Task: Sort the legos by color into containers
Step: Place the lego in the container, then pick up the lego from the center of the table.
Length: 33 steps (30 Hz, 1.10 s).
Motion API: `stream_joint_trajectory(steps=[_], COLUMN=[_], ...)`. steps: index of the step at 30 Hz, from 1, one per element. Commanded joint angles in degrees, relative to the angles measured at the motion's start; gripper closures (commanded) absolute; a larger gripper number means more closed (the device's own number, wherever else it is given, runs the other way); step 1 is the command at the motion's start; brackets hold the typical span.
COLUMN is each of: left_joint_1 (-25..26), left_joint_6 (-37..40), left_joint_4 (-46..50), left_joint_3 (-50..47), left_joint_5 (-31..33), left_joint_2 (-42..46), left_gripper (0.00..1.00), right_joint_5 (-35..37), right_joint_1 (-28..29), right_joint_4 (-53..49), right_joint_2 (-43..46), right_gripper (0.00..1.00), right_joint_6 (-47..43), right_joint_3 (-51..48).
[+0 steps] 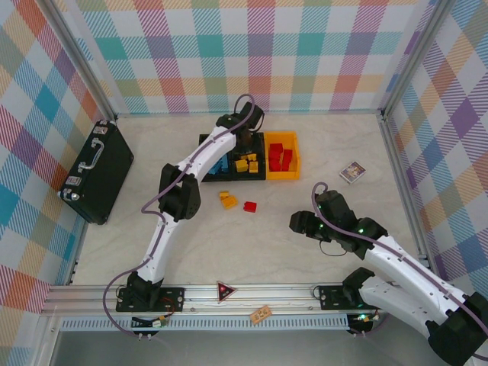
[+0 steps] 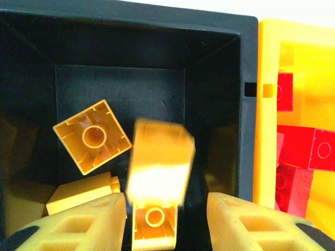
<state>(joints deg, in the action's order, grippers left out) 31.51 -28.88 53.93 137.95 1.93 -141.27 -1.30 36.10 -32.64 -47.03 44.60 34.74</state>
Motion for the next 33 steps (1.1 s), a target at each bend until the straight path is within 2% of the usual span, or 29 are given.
stream_joint_trajectory(steps=[1, 6, 12, 18, 24, 29, 33], left_joint_1=[-0.6, -0.1, 1.3, 1.7, 1.7, 1.7, 1.7], left_joint_6=[0.8, 0.8, 1.1, 0.0, -1.3, -3.6, -5.8], left_joint_4=[1.4, -0.5, -4.0, -10.5, -15.4, -16.8, -17.7], left_joint_3=[0.9, -3.6, -14.1, -31.2, -49.3, -63.1, -73.2], left_joint_5=[-1.1, -2.2, -4.1, -5.7, -6.4, -5.8, -4.7], left_joint_2=[2.0, 7.0, 15.7, 27.5, 40.2, 50.5, 59.6], left_gripper=[0.52, 0.52, 0.52, 0.51, 0.51, 0.5, 0.49], right_joint_5=[0.5, 0.4, 0.2, 0.8, -0.3, -0.4, -1.1], right_joint_1=[0.6, 0.7, 1.1, 1.3, 1.6, 1.7, 1.9], right_joint_4=[-0.7, 0.0, 0.3, 0.9, 3.3, 4.0, 3.9], right_joint_2=[0.1, -0.9, -3.0, -5.4, -11.0, -17.3, -24.1], right_gripper=[0.45, 0.45, 0.44, 0.41, 0.4, 0.39, 0.37], right_joint_6=[0.7, 0.4, -0.8, -2.6, -8.9, -14.7, -14.4], right_joint_3=[-0.2, 0.2, 1.8, 3.6, 6.4, 11.0, 15.8])
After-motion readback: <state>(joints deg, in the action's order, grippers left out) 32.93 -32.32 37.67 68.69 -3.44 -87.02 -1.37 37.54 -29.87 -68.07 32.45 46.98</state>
